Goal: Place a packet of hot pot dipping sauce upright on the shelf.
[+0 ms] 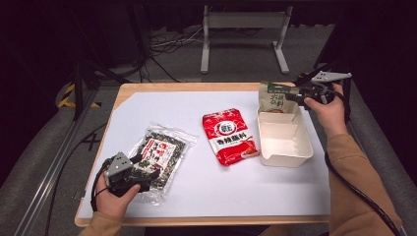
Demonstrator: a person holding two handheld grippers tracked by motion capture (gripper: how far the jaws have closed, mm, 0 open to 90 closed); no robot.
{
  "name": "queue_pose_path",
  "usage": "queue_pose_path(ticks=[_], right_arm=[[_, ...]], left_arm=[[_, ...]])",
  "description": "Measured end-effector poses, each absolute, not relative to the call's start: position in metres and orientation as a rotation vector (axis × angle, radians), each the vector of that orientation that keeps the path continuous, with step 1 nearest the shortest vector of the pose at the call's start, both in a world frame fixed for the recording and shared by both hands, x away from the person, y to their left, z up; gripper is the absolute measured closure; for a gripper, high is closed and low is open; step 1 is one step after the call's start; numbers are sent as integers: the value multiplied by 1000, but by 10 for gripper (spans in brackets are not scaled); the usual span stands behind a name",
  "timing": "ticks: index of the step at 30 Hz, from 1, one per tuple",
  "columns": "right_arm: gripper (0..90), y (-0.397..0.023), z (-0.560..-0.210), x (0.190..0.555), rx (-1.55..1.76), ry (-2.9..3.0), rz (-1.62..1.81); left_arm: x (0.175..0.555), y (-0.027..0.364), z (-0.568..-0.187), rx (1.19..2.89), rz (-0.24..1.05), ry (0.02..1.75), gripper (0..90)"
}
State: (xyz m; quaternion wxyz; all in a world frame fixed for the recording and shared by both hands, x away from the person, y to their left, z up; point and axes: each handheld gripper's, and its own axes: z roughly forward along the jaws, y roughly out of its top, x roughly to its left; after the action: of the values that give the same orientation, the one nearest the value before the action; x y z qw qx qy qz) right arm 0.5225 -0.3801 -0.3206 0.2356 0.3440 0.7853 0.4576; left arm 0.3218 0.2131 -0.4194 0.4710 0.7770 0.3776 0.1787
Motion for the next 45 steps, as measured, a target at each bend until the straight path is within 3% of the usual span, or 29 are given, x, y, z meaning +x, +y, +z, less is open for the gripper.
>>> queue_pose_path(ticks=[6, 12, 35, 45], right_arm=[[351, -380, -312, 517, 940, 2104, 1278], [297, -384, -303, 510, 935, 2068, 1299], [259, -376, -273, 431, 861, 2086, 1299], [262, -360, -285, 405, 816, 2119, 1376]], left_arm=[[325, 211, -418, 1912, 440, 910, 161], [328, 207, -418, 1918, 431, 898, 160], [343, 190, -415, 1946, 397, 843, 156], [344, 188, -407, 1916, 352, 837, 152]])
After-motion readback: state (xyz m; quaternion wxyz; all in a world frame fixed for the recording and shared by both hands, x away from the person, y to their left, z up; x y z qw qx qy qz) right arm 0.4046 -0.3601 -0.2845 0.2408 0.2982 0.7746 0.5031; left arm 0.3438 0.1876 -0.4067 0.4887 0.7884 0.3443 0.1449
